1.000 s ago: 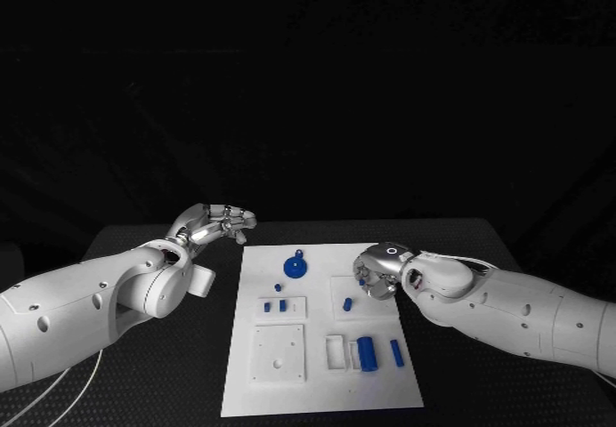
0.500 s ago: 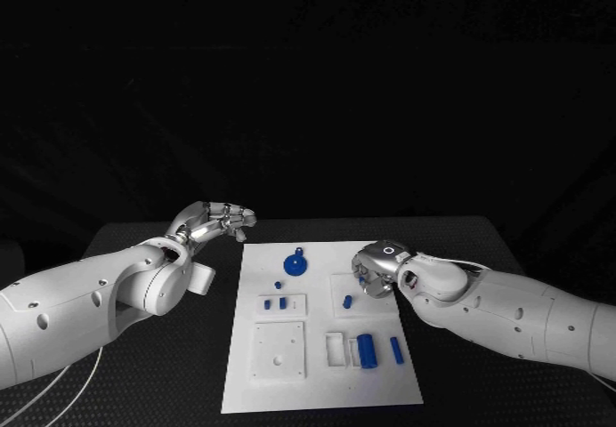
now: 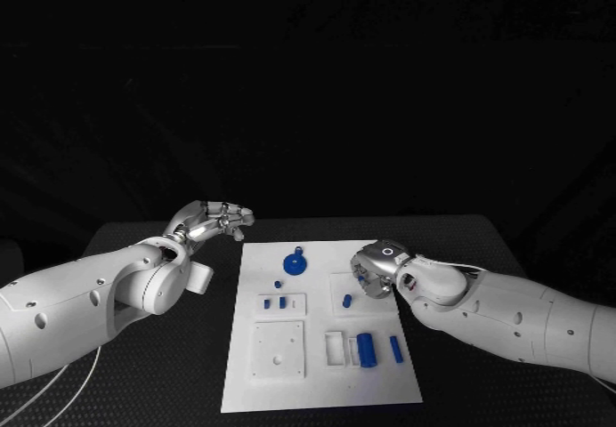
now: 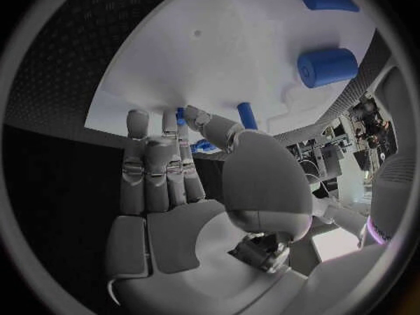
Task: Assemble the parts on the task board
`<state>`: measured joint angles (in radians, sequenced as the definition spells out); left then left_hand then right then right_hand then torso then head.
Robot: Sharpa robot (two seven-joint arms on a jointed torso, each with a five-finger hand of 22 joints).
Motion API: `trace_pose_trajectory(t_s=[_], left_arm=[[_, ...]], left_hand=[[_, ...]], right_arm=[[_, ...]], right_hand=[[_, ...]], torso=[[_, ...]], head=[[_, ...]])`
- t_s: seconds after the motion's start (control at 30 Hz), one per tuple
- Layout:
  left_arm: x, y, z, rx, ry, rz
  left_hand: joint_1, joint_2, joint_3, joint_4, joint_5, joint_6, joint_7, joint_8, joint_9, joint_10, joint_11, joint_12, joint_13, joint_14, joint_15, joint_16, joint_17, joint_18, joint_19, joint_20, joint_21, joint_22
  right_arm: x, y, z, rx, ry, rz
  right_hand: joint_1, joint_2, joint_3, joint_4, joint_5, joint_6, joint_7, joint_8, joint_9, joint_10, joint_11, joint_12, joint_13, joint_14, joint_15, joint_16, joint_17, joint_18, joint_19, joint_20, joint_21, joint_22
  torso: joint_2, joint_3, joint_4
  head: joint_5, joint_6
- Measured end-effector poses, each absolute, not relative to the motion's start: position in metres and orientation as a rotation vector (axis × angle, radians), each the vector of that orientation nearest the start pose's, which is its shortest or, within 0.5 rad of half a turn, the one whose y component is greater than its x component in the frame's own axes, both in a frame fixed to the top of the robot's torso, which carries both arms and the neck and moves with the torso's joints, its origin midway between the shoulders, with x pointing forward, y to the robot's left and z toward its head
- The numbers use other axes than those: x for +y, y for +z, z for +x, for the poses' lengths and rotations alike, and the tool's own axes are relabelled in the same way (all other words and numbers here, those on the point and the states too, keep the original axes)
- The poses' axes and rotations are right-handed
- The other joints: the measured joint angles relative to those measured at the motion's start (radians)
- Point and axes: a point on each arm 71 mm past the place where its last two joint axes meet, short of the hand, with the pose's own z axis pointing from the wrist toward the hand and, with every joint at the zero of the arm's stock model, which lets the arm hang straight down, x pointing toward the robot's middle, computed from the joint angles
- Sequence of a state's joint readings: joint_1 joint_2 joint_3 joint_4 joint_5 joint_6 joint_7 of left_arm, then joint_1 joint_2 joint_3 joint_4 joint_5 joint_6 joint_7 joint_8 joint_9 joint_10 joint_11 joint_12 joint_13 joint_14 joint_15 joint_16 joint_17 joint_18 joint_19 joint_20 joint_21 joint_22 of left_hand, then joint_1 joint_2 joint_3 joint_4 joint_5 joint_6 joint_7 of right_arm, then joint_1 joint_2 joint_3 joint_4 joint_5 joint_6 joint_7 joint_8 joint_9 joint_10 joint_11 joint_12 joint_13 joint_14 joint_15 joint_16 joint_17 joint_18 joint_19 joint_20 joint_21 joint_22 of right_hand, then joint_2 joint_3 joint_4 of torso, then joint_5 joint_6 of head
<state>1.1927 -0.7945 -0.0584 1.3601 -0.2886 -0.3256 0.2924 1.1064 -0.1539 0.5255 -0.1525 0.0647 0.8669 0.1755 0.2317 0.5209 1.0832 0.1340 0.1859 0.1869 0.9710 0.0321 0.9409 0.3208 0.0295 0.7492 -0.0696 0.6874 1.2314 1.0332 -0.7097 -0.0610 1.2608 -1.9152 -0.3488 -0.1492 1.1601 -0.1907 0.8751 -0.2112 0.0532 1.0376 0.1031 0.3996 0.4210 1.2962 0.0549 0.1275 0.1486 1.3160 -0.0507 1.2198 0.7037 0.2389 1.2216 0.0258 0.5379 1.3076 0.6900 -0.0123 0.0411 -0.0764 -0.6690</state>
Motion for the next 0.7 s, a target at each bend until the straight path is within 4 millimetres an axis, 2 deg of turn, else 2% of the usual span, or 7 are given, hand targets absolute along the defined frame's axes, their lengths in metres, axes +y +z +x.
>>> trace_pose_trajectory(t_s=[0.4, 0.7], left_arm=[[0.235, -0.201, 0.515, 1.534, -1.278, -0.892], [0.237, -0.201, 0.516, 1.531, -1.271, -0.897]], left_hand=[[0.0, 0.0, 0.0, 0.0, 0.0, 0.0, 0.0, 0.0, 0.0, 0.0, 0.0, 0.0, -0.001, 0.004, -0.003, 0.0, 0.002, -0.001, 0.0, 0.0, 0.0, 0.0], [-0.001, 0.001, 0.0, 0.0, 0.0, -0.002, 0.002, 0.0, -0.001, 0.0, -0.001, 0.0, -0.002, 0.004, -0.003, 0.0, 0.003, -0.006, 0.0, 0.0, 0.0, 0.0]], right_arm=[[-0.203, -0.283, 0.482, 1.627, 0.338, -0.481], [-0.204, -0.254, 0.485, 1.563, 0.369, -0.452]], right_hand=[[0.0, 0.0, 0.004, 0.004, 0.0, 0.005, -0.005, 0.005, 0.006, 0.003, -0.003, 0.0, 0.005, -0.004, -0.004, 0.005, 0.0, 0.0, 0.004, -0.003, 0.008, 0.0], [0.0, 0.0, 0.006, 0.006, 0.0, 0.005, -0.005, 0.005, 0.007, 0.005, -0.005, -0.001, 0.005, -0.005, -0.005, 0.007, 0.0, 0.0, 0.004, -0.003, 0.014, 0.0]], torso=[[0.0, -0.0002, -0.0001], [0.0, -0.0009, -0.0002]], head=[[0.001, 0.0], [0.003, 0.0]])
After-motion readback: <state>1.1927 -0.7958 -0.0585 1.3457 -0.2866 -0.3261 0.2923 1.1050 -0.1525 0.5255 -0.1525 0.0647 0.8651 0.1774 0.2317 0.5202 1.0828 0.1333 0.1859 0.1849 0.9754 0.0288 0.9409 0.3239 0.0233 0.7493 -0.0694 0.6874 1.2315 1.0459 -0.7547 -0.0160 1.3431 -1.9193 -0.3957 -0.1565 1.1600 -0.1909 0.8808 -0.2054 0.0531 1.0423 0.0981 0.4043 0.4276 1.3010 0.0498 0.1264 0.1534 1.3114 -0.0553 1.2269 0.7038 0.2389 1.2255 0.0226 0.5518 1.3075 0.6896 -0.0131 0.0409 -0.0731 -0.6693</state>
